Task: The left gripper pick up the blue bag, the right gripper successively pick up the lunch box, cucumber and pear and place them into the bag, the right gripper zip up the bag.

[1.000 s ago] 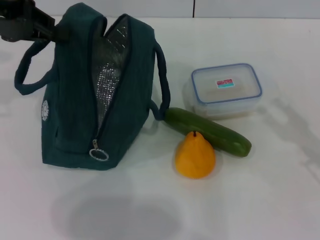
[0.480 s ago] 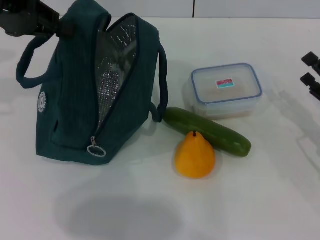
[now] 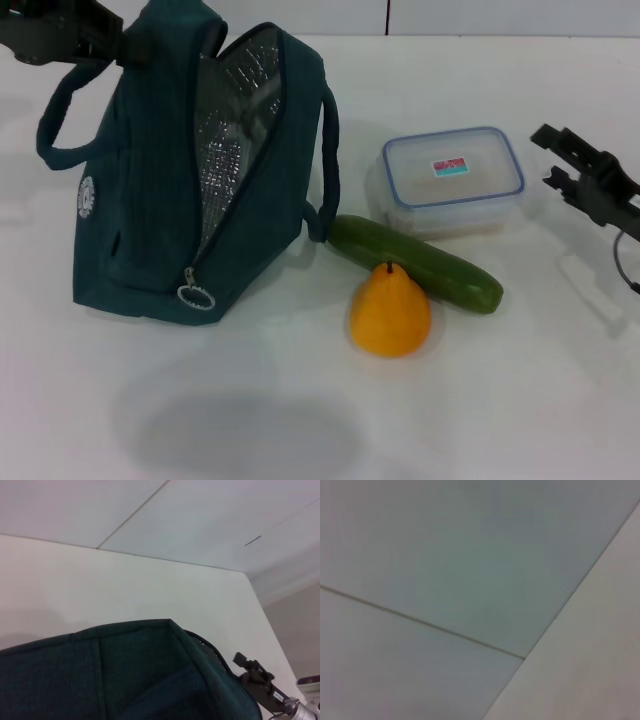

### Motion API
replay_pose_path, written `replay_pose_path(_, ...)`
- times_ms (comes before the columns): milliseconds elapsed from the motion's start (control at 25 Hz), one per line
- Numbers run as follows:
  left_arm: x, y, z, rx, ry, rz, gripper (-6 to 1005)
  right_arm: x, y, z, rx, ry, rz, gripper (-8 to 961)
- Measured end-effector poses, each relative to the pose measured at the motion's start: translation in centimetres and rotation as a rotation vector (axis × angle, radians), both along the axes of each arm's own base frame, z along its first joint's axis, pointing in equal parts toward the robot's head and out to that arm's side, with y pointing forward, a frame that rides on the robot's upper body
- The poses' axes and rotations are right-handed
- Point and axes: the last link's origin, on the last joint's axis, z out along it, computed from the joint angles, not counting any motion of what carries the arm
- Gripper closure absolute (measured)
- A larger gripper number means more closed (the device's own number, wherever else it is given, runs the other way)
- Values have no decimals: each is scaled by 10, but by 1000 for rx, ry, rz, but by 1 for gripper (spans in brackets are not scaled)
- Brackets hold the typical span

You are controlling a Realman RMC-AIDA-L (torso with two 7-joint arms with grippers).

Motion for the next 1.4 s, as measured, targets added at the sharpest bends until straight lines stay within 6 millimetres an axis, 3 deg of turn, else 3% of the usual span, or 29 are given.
replay_pose_path(440, 5, 2, -1, 0, 2, -17, 953, -21, 20, -6, -27, -48, 52, 130)
replay_pose_path(1040, 6, 2, -4, -12, 9, -28, 953, -29, 21, -11, -59, -77, 96, 134)
replay_pose_path(1280, 6, 2, -4, -11, 11, -32, 954, -28, 21, -11, -57, -85, 99, 347)
replay_pose_path(1360, 6, 2, -4, -11, 11, -33, 954, -28, 21, -11, -57, -86, 98, 589)
replay_pose_path(1400, 6, 2, -4, -11, 11, -34, 954, -28, 21, -11, -57, -86, 98, 621)
